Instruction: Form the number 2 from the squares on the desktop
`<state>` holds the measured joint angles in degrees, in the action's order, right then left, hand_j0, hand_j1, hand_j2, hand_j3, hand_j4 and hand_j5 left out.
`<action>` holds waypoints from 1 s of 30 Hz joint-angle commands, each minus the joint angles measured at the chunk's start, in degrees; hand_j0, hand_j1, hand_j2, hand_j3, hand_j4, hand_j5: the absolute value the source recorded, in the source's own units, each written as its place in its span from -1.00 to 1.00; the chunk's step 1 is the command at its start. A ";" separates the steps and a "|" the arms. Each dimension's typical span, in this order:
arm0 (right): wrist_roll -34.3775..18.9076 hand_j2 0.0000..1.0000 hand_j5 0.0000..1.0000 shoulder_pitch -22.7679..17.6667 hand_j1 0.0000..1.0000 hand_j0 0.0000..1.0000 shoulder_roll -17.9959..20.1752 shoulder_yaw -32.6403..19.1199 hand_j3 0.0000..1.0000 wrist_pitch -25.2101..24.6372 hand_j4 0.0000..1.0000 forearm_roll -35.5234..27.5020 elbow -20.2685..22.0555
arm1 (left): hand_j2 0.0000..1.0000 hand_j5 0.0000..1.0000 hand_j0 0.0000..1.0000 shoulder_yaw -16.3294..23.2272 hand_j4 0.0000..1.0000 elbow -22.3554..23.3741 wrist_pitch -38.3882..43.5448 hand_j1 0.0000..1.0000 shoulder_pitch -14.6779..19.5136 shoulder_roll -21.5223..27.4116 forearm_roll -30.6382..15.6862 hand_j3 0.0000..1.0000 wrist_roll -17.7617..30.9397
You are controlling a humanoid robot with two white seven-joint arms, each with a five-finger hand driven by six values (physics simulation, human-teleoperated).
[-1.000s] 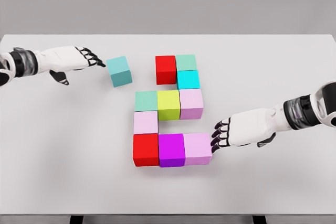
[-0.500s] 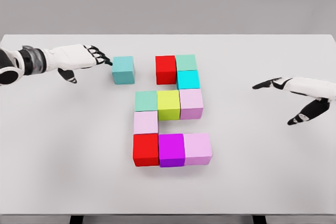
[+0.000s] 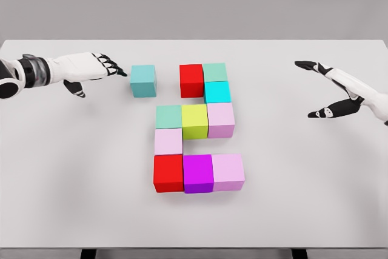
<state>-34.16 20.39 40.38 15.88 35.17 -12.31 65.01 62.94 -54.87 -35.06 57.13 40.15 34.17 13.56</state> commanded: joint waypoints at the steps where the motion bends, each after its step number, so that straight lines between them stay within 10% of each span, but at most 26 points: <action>1: 0.23 1.00 1.00 0.00 1.00 1.00 -1.27 -4.19 1.00 -0.17 1.00 -0.70 -3.93 | 1.00 1.00 1.00 1.49 1.00 -1.29 0.06 1.00 0.00 1.51 -0.25 1.00 -0.02; 6: 0.23 1.00 1.00 -4.75 1.00 1.00 -1.35 -10.78 1.00 -0.17 1.00 -1.05 -3.31 | 1.00 1.00 1.00 2.63 1.00 -3.22 0.06 1.00 0.00 2.13 -0.07 1.00 0.06; 30: 0.23 1.00 1.00 -4.83 1.00 1.00 -1.53 -10.79 1.00 -0.17 1.00 -1.05 -2.96 | 1.00 1.00 1.00 2.54 1.00 -1.99 0.06 1.00 0.88 0.37 0.19 1.00 0.06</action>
<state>-33.94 15.56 38.78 5.11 35.12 -12.87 62.00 65.59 -57.74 -35.05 58.18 40.48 34.59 13.65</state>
